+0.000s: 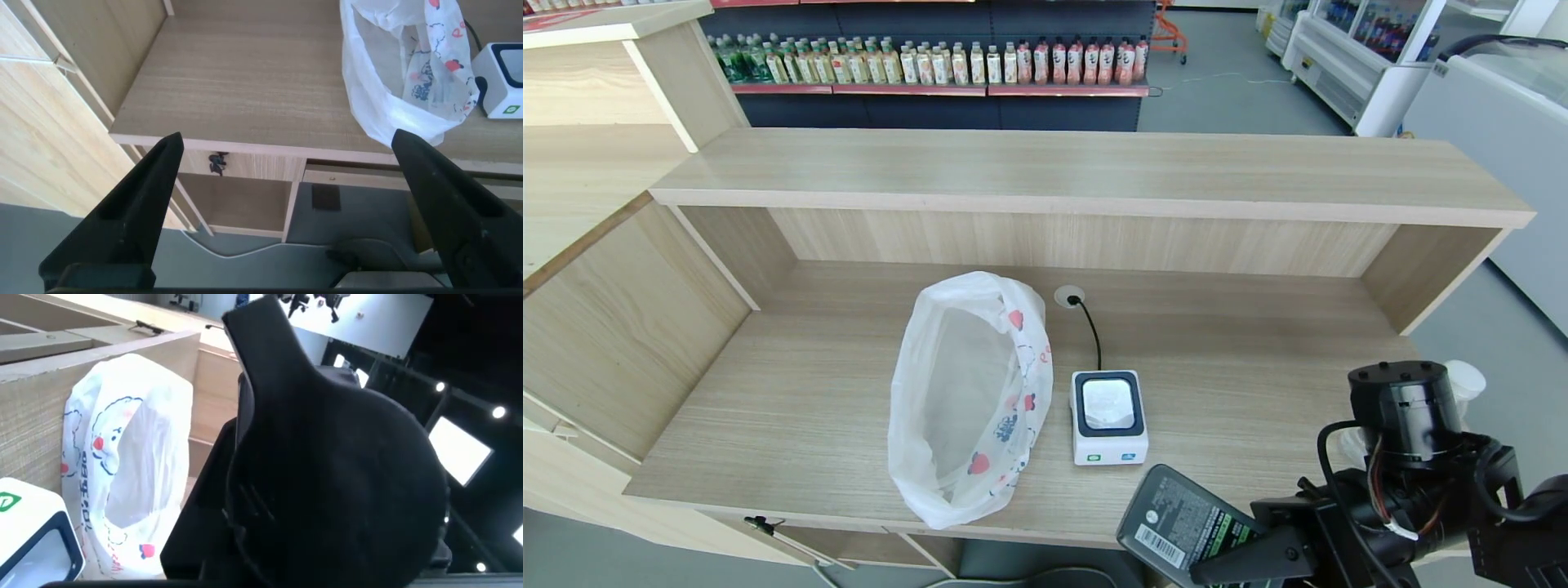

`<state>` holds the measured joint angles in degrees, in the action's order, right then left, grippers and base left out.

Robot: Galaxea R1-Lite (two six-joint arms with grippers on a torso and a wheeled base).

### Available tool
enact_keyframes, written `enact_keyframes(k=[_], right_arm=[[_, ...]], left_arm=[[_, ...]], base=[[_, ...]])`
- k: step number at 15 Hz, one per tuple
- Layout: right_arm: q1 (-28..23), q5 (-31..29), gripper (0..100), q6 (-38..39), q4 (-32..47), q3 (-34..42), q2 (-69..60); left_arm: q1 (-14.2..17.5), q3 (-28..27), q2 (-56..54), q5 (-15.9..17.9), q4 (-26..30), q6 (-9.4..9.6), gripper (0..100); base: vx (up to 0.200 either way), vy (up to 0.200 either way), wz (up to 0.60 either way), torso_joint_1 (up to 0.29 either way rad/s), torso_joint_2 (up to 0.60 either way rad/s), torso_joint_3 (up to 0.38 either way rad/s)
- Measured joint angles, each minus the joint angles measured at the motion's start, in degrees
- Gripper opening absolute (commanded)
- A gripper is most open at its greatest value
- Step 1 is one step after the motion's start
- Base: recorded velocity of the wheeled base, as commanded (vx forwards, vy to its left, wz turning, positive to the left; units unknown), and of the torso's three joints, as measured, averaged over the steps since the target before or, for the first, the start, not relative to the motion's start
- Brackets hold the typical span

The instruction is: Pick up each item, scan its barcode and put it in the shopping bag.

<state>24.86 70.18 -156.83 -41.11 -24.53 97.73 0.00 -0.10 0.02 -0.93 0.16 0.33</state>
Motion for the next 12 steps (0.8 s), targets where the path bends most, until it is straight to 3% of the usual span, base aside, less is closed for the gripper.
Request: enact_keyframes(k=[12], right_arm=[[-0.02,0.73,0,-0.57,-0.11,-2.43,-0.18]], left_arm=[[0.00,0.00,0.00,-0.02,0.02,0.00,100]], base=[[0.000,0.000,0.00,0.000,0.00,0.000]])
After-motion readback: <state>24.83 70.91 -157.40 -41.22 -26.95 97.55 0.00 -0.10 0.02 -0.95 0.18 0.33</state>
